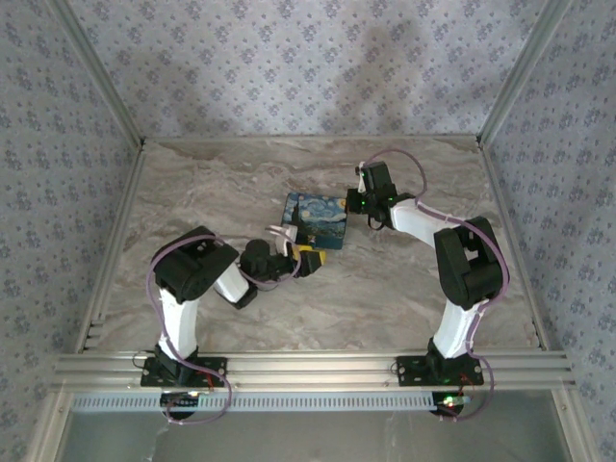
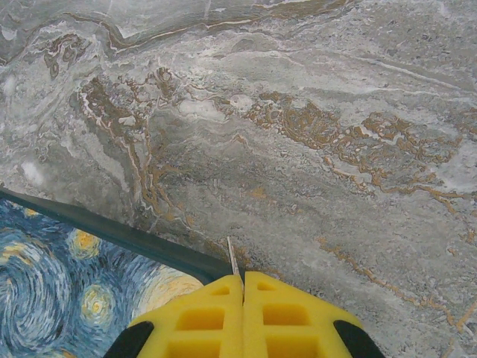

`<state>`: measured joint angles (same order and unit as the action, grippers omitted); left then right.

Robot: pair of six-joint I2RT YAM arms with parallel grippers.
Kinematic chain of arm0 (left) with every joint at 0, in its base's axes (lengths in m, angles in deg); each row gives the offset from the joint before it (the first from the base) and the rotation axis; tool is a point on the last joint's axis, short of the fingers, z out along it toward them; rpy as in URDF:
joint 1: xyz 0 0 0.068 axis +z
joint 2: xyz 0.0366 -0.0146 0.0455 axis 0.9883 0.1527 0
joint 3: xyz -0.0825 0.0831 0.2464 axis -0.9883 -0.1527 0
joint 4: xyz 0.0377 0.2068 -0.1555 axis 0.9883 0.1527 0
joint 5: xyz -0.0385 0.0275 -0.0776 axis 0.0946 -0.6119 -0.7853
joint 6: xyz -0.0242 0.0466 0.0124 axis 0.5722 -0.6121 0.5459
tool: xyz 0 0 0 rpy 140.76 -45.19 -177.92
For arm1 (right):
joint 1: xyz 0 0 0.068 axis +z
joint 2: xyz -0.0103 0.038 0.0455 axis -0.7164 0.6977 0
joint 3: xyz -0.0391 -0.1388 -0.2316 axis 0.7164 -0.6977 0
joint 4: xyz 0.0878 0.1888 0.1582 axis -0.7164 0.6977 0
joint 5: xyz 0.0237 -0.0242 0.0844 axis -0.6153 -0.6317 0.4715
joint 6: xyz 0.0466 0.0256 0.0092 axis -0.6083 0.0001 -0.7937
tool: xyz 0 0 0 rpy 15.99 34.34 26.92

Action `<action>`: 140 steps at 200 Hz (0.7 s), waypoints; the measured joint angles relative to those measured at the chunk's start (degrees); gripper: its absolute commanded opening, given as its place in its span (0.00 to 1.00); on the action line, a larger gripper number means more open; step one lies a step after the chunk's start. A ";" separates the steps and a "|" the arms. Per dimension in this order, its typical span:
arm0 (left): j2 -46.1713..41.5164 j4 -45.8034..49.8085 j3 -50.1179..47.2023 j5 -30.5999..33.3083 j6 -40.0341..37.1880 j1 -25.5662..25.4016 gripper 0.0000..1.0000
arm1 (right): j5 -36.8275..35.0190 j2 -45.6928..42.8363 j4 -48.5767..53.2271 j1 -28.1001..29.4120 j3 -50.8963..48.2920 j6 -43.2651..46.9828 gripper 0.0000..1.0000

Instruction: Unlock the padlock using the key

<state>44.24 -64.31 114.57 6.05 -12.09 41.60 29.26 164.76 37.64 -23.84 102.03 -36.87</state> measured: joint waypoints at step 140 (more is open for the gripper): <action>-6.16 27.87 8.70 15.76 -10.91 -3.96 0.83 | 0.11 0.00 -1.05 -0.07 -0.31 -0.02 0.00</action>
<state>38.08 -36.44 123.27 21.81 -22.99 37.64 29.37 164.76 36.60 -23.91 101.73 -36.89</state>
